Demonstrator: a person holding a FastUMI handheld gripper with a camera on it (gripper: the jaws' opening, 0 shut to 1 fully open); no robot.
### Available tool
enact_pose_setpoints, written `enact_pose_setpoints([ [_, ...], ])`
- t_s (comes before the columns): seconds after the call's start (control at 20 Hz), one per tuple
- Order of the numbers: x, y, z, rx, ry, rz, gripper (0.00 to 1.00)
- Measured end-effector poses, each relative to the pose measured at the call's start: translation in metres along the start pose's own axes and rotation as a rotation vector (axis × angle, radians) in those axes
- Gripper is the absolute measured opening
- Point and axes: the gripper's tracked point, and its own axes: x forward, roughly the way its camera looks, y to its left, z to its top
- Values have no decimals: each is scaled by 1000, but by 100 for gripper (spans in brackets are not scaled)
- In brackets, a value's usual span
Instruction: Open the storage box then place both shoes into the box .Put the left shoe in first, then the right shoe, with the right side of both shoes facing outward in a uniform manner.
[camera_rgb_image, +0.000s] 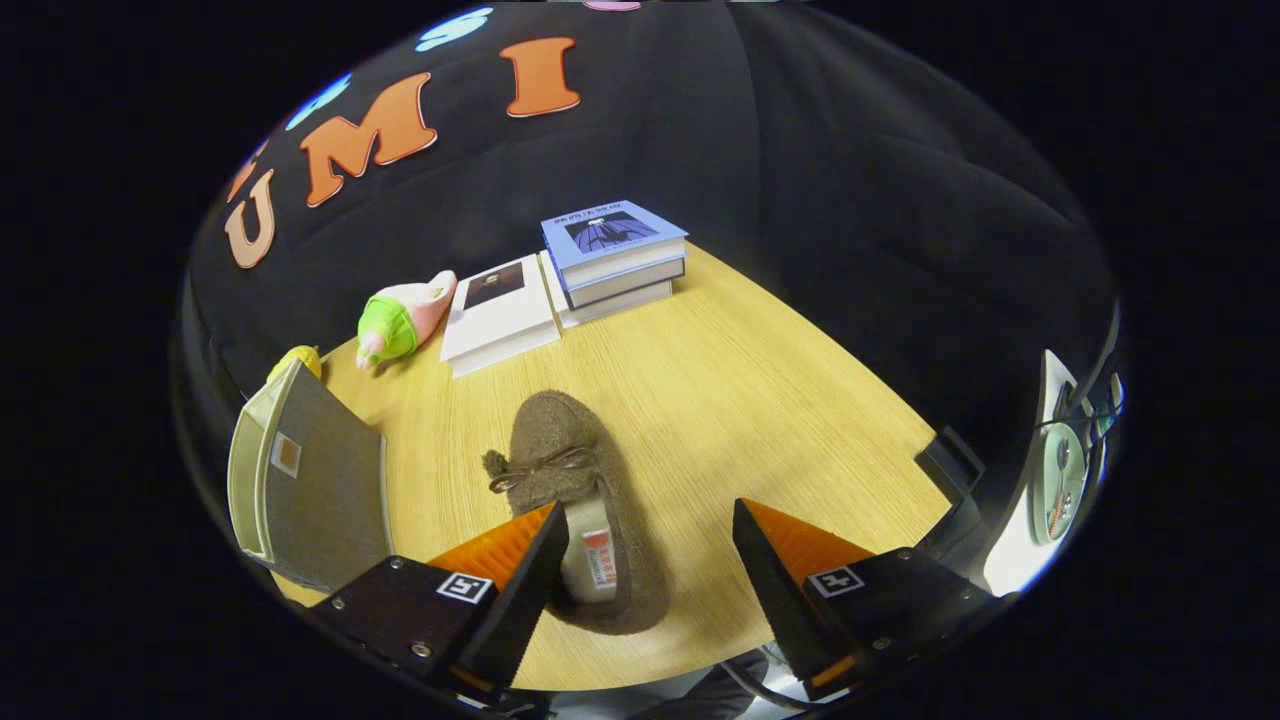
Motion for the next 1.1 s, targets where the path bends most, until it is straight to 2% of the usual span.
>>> enact_pose_setpoints([
  [0.15, 19, 3, -11, -8, 36, 15, 96],
  [0.25, 31, 9, -16, 0, 52, 38, 90],
  [0.35, 40, 16, -20, 23, 70, 53, 79],
  [0.45, 49, 23, -22, 55, 80, 64, 63],
  [0.55, 55, 18, -22, 53, 74, 33, 39],
  [0.6, 54, 18, -18, 62, 66, 20, 20],
  [0.65, 51, 22, -19, 91, 73, 29, 9],
  [0.7, 44, 23, -20, 113, 75, 32, 3],
  [0.85, 30, 30, 0, 130, 28, 24, 1],
  [1.1, -14, 66, 47, 118, -63, 89, 1],
])
